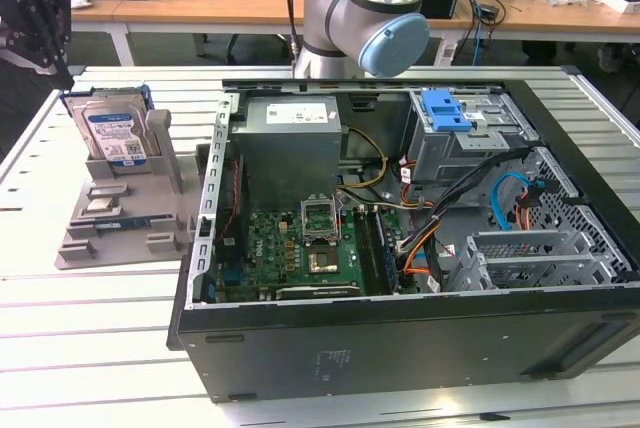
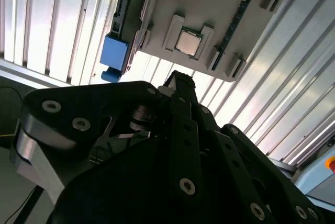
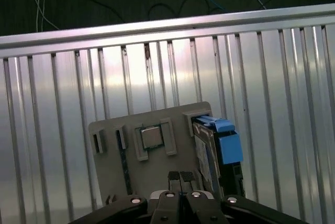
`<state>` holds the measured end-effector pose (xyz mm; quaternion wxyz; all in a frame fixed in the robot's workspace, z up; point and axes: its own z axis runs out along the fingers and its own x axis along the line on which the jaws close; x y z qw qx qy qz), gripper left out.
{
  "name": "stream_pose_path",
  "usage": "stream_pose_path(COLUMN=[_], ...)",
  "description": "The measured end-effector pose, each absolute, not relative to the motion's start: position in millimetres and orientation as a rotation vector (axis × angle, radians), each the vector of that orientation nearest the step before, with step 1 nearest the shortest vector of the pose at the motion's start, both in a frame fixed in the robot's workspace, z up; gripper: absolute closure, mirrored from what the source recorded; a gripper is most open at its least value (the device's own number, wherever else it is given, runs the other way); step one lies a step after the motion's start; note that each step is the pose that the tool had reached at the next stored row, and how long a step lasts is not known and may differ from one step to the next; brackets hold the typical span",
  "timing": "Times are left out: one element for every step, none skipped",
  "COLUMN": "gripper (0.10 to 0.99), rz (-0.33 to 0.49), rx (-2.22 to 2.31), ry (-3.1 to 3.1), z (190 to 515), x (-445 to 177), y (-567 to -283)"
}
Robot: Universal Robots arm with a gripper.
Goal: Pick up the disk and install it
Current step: 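Pick up the disk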
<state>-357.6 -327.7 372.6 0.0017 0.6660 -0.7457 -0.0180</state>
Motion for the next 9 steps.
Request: stream_pose_path(gripper=[0.980,0.980,0.980,0.973,0.973,0.914,0.851,0.792,0.792], rz=[-0.056,-0.056,-0.056,-0.056,-0.056,-0.056,-0.056,-0.056,-0.056], rx=[2.090,2.090,2.090,2.090,2.091,2.091,2.091,2.091,2.091], ry=[-2.340,-2.340,-2.340,-2.340,-2.340,-2.340,-2.340,-2.340,-2.340], z=[372.6,372.6,372.6,372.6,372.6,372.6,372.6,372.6,372.6], x=[-357.6,-357.6,-357.6,-357.6,-357.6,-357.6,-357.6,-357.6,-357.6], y=[-327.7,-327.7,-327.7,-327.7,-327.7,-327.7,-327.7,-327.7,-327.7])
